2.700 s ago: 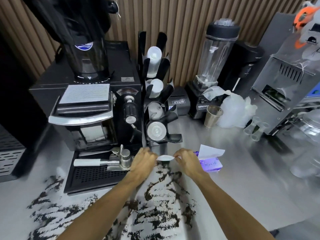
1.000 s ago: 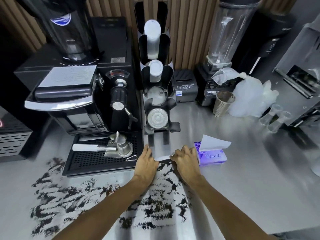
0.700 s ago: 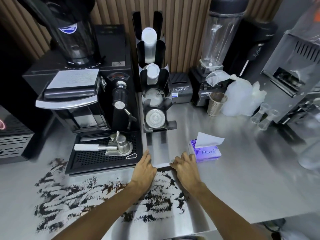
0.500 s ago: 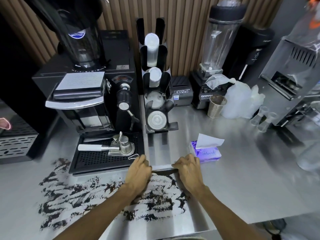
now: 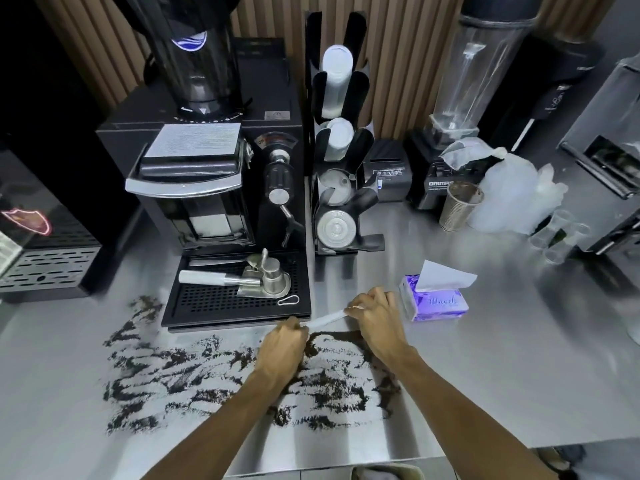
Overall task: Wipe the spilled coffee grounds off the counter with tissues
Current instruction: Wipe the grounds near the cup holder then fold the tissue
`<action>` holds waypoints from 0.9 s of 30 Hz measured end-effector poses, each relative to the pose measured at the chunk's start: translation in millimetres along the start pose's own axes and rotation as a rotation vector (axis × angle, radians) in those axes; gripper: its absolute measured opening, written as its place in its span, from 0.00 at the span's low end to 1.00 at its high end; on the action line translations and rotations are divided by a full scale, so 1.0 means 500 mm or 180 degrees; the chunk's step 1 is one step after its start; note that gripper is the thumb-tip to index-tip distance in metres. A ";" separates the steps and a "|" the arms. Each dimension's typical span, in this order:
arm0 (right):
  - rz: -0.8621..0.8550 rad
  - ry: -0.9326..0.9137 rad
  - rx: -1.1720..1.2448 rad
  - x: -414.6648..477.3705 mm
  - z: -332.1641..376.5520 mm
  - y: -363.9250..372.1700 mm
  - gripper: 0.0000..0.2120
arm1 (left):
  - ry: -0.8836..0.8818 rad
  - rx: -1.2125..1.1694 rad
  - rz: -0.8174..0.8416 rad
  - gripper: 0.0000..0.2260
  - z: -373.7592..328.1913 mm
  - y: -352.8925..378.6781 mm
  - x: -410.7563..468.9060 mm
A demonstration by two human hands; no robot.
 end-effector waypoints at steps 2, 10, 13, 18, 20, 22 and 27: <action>0.0008 -0.0036 -0.0026 0.005 0.007 0.005 0.13 | -0.0050 0.0038 -0.0039 0.12 0.008 -0.006 0.005; 0.0067 -0.0265 -0.0216 -0.031 0.019 0.016 0.09 | 0.0260 0.0226 -0.0051 0.13 0.012 0.006 -0.005; -0.0349 -0.0051 -0.0177 -0.046 -0.011 -0.027 0.09 | 0.0572 0.0239 -0.0127 0.16 -0.009 0.001 0.002; -0.0322 0.0376 -0.0580 -0.036 -0.062 -0.044 0.14 | 0.0895 0.0458 -0.0206 0.17 -0.088 -0.026 0.047; -0.0171 0.0545 -0.0852 -0.035 -0.079 -0.035 0.13 | 0.0937 0.0588 -0.0123 0.15 -0.111 -0.032 0.070; -0.0081 0.0637 -0.1096 -0.033 -0.092 -0.027 0.11 | 0.1017 0.0720 -0.0078 0.13 -0.130 -0.044 0.090; -0.0021 0.0705 -0.1340 -0.035 -0.103 -0.027 0.17 | 0.1167 0.1001 0.0006 0.12 -0.163 -0.062 0.130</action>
Point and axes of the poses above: each hand's wrist, its own x-axis towards the middle knuckle, its own y-axis out of the palm, z = x × y, the point moved 8 cm from there along x, towards the middle knuckle, and after that the axes turned 1 degree about -x, right-handed, at the moved point
